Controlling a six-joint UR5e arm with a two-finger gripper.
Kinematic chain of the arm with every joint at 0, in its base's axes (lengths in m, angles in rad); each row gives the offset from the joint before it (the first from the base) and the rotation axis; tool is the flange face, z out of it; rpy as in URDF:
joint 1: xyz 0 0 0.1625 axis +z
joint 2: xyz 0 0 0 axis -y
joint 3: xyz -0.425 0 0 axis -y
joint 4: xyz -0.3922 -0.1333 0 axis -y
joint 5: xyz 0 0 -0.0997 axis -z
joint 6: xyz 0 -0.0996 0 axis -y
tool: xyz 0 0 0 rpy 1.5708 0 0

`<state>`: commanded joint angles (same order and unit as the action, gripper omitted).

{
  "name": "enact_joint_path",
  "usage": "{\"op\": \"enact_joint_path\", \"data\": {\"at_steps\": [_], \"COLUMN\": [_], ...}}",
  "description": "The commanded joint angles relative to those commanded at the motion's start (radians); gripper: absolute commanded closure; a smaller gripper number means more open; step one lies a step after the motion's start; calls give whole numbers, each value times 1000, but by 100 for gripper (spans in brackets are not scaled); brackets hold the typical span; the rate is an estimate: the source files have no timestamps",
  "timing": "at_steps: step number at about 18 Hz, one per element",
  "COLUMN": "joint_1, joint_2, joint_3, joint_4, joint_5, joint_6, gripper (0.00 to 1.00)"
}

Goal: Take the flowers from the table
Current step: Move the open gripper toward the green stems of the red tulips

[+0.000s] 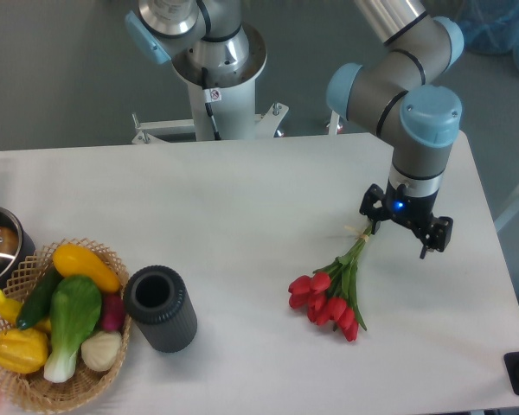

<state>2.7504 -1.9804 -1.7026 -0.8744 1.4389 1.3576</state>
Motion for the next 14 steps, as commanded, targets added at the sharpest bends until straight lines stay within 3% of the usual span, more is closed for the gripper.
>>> {"op": "enact_joint_path", "data": {"at_steps": [8, 14], "joint_1": [-17, -67], "joint_2": [-8, -54], "joint_3": [-11, 1], "joint_4": [-8, -8], "joint_5": [20, 96], "joint_6": [-34, -40], "gripper": [0, 0]}}
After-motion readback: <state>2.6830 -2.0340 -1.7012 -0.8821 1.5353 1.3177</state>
